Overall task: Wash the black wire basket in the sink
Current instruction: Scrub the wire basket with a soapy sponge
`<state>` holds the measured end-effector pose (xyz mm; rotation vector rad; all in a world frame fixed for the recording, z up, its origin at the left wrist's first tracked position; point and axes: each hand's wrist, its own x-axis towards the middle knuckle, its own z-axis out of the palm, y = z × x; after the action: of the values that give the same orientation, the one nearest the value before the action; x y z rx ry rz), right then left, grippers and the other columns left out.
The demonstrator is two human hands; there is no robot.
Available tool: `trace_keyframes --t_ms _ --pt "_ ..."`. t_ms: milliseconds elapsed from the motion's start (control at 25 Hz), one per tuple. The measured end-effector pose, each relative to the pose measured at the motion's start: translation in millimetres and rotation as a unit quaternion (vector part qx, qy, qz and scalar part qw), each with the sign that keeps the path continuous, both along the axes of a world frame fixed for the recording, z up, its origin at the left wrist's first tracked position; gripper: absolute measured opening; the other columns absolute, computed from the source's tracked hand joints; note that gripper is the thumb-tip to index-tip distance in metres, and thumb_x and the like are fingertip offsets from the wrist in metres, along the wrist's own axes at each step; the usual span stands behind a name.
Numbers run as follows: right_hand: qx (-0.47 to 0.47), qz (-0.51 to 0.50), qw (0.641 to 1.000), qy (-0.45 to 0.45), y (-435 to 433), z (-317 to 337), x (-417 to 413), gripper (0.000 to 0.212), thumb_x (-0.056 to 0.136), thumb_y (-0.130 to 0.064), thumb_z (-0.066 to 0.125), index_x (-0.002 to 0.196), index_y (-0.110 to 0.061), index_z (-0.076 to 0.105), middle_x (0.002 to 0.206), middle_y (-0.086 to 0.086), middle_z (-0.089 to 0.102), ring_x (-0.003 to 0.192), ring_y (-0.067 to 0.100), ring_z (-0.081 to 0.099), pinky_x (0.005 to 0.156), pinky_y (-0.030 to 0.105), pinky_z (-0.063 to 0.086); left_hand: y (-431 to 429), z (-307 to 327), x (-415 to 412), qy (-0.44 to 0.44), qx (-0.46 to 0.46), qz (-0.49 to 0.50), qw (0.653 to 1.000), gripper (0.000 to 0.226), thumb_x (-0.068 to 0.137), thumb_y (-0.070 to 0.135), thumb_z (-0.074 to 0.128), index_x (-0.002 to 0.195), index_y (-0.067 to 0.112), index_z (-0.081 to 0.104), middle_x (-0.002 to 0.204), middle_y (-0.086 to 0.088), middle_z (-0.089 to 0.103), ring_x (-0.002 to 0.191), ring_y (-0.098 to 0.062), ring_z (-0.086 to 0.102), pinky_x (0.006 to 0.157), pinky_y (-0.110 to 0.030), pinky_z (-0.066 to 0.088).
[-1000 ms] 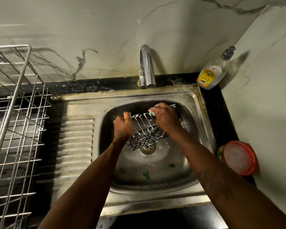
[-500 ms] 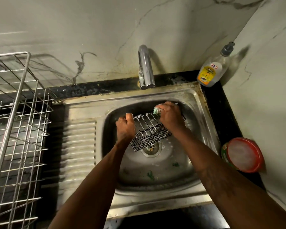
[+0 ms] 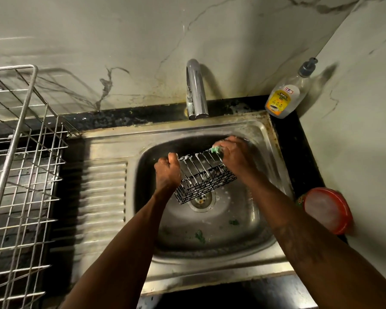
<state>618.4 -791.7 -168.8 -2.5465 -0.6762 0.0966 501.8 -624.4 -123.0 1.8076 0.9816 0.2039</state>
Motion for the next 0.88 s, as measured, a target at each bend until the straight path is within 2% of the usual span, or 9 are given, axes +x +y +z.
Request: trace_keyframes --t_ms 120,200,320,400,560,640,720,800,880 --pt "0.009 0.065 0.998 -0.011 -26 2 -26 0.041 0.083 0.020 0.060 0.106 -0.010 0.076 0.100 0.011 0.068 0.085 0.017 0.060 0.069 0.014 0.042 1 2 0 0.000 -0.005 0.012 1.000 0.048 0.104 0.016 0.041 0.056 0.013 0.042 0.055 0.000 0.043 0.041 -0.001 0.048 0.039 -0.013 0.035" --pt "0.046 0.055 0.997 -0.037 -47 4 -48 0.037 0.083 0.019 0.061 0.101 -0.009 0.077 0.095 0.009 0.070 0.079 0.013 0.060 0.069 0.014 0.044 2 4 -1 0.004 -0.003 0.015 1.000 0.047 0.104 0.018 0.041 0.057 0.013 0.042 0.057 0.001 0.043 0.049 -0.004 0.041 0.040 -0.016 0.035" --pt "0.066 -0.006 0.996 -0.055 -47 2 -41 0.035 0.083 0.016 0.060 0.098 -0.011 0.078 0.092 0.009 0.070 0.074 0.017 0.061 0.063 0.017 0.048 0 7 -1 0.005 -0.007 0.009 1.000 0.047 0.104 0.016 0.040 0.058 0.013 0.041 0.059 0.001 0.041 0.054 -0.007 0.038 0.043 -0.006 0.037" --pt "0.064 -0.058 0.995 -0.046 -27 4 -10 0.033 0.088 0.008 0.058 0.104 -0.014 0.078 0.096 0.010 0.072 0.079 0.018 0.062 0.067 0.026 0.054 -1 9 -1 0.010 -0.005 0.008 1.000 0.047 0.104 0.016 0.040 0.057 0.013 0.040 0.060 0.001 0.040 0.054 -0.006 0.037 0.044 -0.004 0.035" --pt "-0.025 0.003 1.000 -0.017 -9 4 14 0.029 0.090 0.002 0.061 0.108 -0.016 0.077 0.105 0.008 0.073 0.091 0.022 0.065 0.075 0.026 0.047 -3 9 -2 0.024 -0.008 0.014 1.000 0.046 0.105 0.017 0.040 0.059 0.015 0.038 0.063 0.003 0.036 0.056 -0.004 0.033 0.044 -0.001 0.033" --pt "-0.024 0.012 0.999 -0.018 -30 -3 0 0.029 0.089 0.005 0.062 0.107 -0.013 0.076 0.101 0.010 0.071 0.089 0.024 0.064 0.074 0.027 0.047 -1 6 -2 0.020 -0.015 0.021 0.999 0.045 0.104 0.020 0.041 0.059 0.016 0.040 0.063 0.002 0.039 0.056 -0.005 0.036 0.044 -0.006 0.034" --pt "-0.004 0.027 0.999 -0.024 -54 -10 -18 0.028 0.090 0.005 0.060 0.105 -0.012 0.075 0.096 0.009 0.069 0.080 0.020 0.061 0.068 0.026 0.048 4 0 -1 0.029 -0.022 0.032 0.999 0.043 0.104 0.024 0.042 0.061 0.018 0.040 0.066 0.004 0.040 0.058 -0.004 0.037 0.060 -0.024 0.040" --pt "0.013 0.018 1.000 -0.022 -64 -14 -24 0.026 0.090 0.005 0.059 0.102 -0.010 0.076 0.090 0.008 0.068 0.074 0.017 0.058 0.064 0.028 0.052 6 -5 -1 0.050 -0.028 0.036 0.998 0.042 0.103 0.027 0.041 0.063 0.018 0.041 0.070 0.004 0.041 0.062 -0.004 0.038 0.071 -0.030 0.036" --pt "0.028 0.017 0.999 -0.033 -60 -16 -25 0.025 0.087 0.006 0.060 0.099 -0.008 0.076 0.086 0.007 0.067 0.071 0.018 0.059 0.062 0.029 0.052 7 -6 -1 0.049 -0.018 0.031 0.998 0.043 0.103 0.027 0.041 0.061 0.015 0.043 0.069 0.002 0.043 0.061 -0.006 0.039 0.068 -0.031 0.037"
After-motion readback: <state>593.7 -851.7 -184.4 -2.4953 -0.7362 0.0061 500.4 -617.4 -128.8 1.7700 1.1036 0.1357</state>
